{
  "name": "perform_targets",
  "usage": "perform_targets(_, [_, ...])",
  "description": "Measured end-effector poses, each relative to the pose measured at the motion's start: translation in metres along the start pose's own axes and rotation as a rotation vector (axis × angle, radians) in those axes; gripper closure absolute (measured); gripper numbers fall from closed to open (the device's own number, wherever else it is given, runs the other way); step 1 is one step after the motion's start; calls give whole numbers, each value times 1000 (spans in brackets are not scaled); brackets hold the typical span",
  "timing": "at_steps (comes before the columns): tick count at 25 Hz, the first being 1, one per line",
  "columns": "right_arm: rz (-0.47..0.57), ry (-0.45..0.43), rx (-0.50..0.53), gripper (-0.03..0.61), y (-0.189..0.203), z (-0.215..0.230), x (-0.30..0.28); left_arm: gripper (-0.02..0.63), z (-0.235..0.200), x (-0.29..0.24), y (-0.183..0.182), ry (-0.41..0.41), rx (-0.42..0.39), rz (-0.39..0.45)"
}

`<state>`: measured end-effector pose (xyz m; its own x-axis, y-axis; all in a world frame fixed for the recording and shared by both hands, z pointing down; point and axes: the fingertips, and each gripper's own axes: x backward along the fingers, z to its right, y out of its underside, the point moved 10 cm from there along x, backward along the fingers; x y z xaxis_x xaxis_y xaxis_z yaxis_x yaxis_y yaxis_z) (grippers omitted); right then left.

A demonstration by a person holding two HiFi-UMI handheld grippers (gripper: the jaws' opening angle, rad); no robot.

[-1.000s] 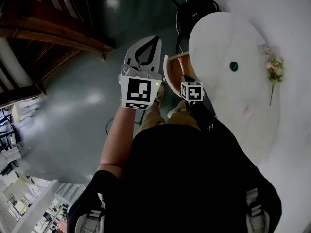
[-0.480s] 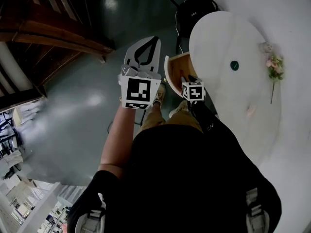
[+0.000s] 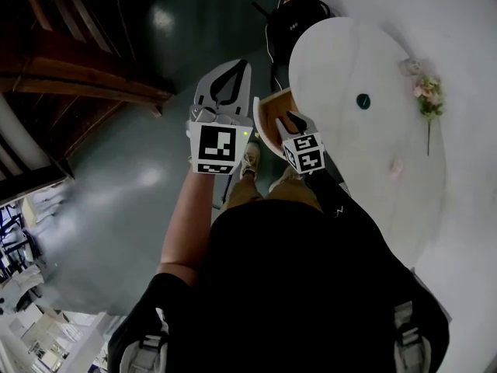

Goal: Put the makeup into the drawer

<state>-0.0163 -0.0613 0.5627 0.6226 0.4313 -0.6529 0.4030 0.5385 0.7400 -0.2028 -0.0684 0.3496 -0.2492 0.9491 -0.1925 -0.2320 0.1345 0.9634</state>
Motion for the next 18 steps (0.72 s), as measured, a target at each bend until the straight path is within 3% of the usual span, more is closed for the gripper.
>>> perform_targets(10, [491,233,93,469,-134,29,95,604,-4,-23,-34,70,-32,104])
perform_targets(18, [711,351,157,469,-188,39,159,604,-5,-30,-52,101,-59,151])
